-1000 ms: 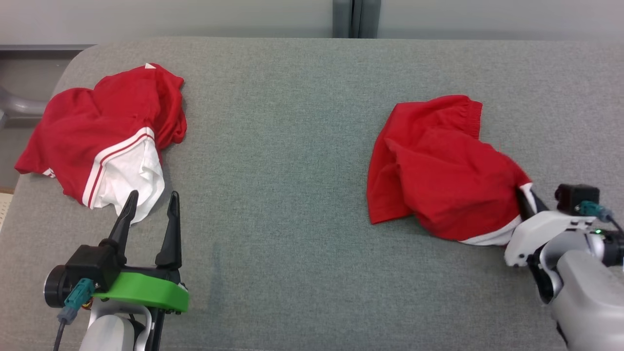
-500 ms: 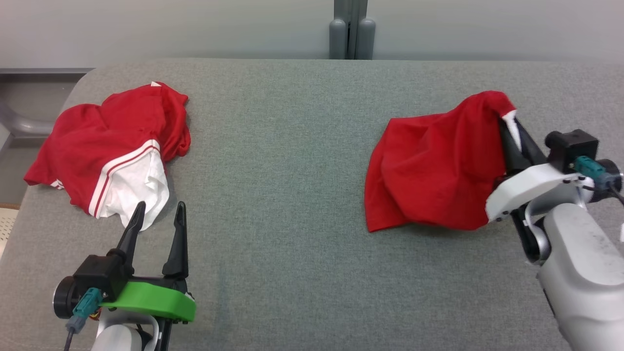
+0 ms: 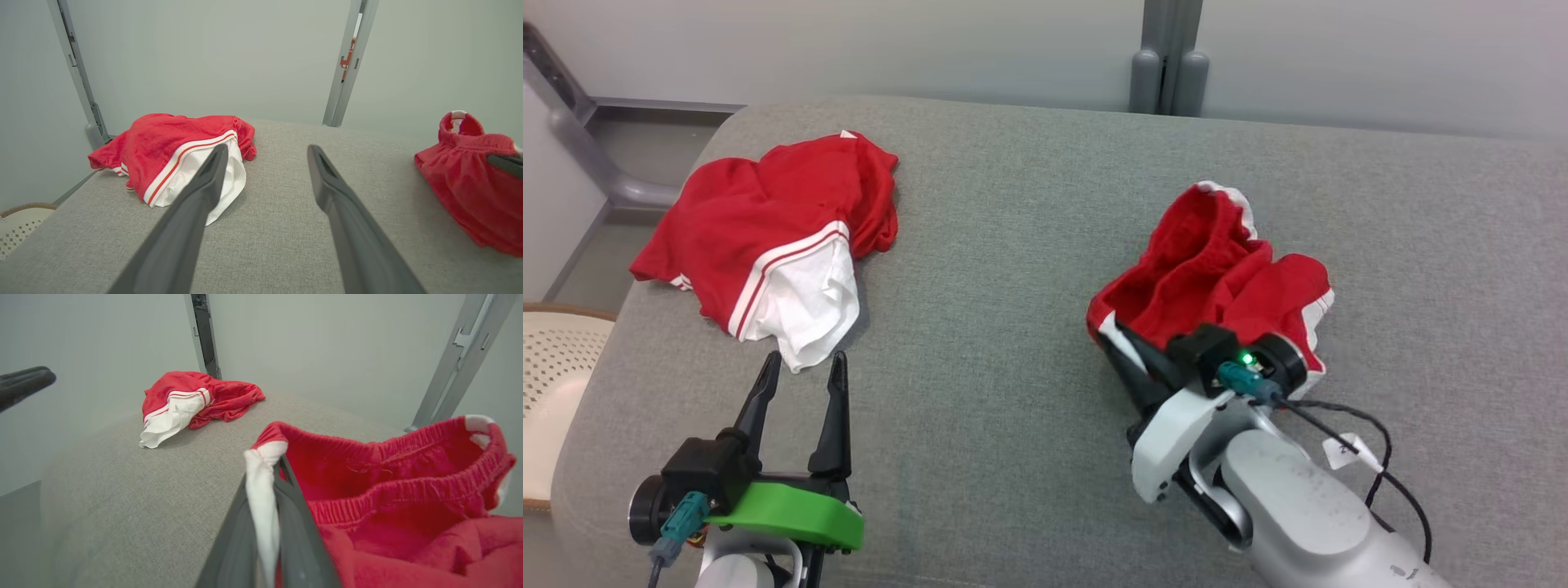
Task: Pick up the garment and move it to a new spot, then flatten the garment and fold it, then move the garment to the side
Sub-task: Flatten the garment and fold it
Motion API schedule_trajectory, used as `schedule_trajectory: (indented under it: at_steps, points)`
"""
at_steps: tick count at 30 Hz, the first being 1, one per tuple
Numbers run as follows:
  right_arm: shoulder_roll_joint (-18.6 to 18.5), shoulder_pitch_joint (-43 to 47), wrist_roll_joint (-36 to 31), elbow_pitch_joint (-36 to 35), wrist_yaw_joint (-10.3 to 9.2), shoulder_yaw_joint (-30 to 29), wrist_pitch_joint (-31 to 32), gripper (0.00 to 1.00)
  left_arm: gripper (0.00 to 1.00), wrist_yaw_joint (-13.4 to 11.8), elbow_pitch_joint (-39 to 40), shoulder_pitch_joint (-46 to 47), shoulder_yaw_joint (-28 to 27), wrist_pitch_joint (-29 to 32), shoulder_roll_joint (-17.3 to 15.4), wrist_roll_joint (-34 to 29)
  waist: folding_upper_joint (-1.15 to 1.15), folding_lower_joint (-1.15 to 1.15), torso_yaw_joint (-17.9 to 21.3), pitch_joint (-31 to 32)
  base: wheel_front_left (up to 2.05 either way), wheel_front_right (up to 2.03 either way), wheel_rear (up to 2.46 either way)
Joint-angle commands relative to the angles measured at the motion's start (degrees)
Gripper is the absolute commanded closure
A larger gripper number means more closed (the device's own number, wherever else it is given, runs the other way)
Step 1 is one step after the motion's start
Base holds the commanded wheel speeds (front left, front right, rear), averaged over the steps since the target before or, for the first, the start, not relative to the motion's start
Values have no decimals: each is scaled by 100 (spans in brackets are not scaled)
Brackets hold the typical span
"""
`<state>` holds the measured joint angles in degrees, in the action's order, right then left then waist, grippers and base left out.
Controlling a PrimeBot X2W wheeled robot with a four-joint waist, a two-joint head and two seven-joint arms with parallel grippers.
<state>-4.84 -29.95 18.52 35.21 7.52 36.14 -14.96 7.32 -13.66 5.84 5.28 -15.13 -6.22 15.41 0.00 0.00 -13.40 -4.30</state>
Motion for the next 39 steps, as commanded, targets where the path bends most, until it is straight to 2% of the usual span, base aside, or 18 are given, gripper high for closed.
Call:
schedule_trajectory:
  at_steps: [1, 4, 5, 6, 7, 10, 14, 18, 25, 31, 34, 39]
  points:
    - [49, 44, 84, 128, -5, 173, -7, 100, 0, 27, -22, -15, -2, -3, 17, 13, 0, 0, -160, -53, 0, 0, 0]
    - [145, 94, 233, 392, -5, 590, -15, 100, 0, 27, -30, 45, 37, -3, 44, 26, 0, 0, -275, -115, 0, 0, 0]
    - [162, 106, 288, 495, -5, 745, -17, 71, 0, 27, -37, 64, 49, -3, 51, 33, 0, 0, -307, -132, 0, 0, 0]
    - [167, 117, 327, 583, -5, 862, -19, 52, 0, 24, -43, 77, 67, -3, 54, 38, 0, 0, -330, -146, 0, 0, 0]
    - [173, 117, 407, 669, -5, 970, -21, 0, 0, 24, -51, 88, 72, -3, 55, 48, 0, 0, -345, -155, 0, 0, 0]
    - [193, 108, 689, 681, -5, 1217, -26, 0, 0, 24, -68, 77, 63, -3, 40, 63, 0, 0, -350, -166, 0, 0, 0]
    - [190, -70, 825, 431, -5, 1191, -29, 0, 0, 25, -76, -1, -23, -3, 2, 52, 0, 0, -214, -133, 0, 0, 0]
    - [101, -119, 704, -28, -5, 686, -27, 0, 0, 25, -60, -110, -64, -3, -20, 9, 0, 0, -10, -50, 0, 0, 0]
    - [-520, 250, 264, -746, -5, -549, -27, 0, 0, 25, 12, -191, -96, -3, -26, -17, 0, 0, 307, 26, 0, 0, 0]
    - [-949, 793, 80, -866, -4, -1583, -27, 0, 0, 25, 45, -185, -71, -3, -8, -19, 0, 0, 417, -5, 0, 0, 0]
    - [-1029, 982, 110, -807, -3, -1825, -27, 0, 0, 25, 65, -176, -56, -3, -22, -11, 0, 0, 427, -53, 0, 0, 0]
    - [-988, 976, 168, -556, -3, -1777, -27, 0, 0, 25, 51, -75, -6, -3, -33, 10, 0, 0, 370, -173, 0, 0, 0]
